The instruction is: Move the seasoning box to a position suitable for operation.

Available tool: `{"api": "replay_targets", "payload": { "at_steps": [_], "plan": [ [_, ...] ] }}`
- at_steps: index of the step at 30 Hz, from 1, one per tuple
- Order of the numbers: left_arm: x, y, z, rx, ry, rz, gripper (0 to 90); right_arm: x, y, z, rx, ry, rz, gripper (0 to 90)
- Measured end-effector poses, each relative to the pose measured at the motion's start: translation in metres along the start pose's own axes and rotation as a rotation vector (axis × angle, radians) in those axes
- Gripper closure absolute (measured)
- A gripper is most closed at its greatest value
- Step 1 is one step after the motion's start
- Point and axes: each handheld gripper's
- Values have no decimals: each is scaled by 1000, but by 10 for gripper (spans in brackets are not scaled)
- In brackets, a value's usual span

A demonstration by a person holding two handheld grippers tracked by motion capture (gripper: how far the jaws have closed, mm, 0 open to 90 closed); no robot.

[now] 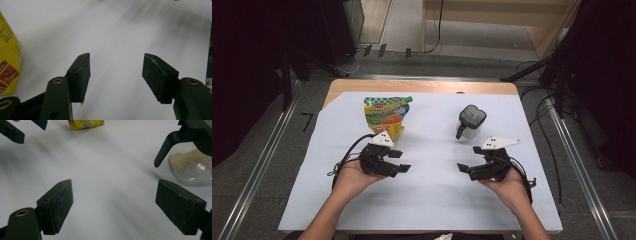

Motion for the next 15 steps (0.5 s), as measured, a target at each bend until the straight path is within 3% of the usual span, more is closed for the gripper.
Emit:
{"api": "replay_targets", "payload": {
  "at_steps": [7,15],
  "plan": [
    [2,2,2,-10,10,1,389,1,1,0,-21,18,14,253],
    [2,-1,2,-19,11,16,376,1,2,-1,-2,23,23,301]
  ]
}}
Point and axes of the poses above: each handheld gripper's, and its own axes: y roughly backward along the jaws, x roughly out of its underside, z roughly to its left, and after that the axes turned 15 degrees about -x, right-handed
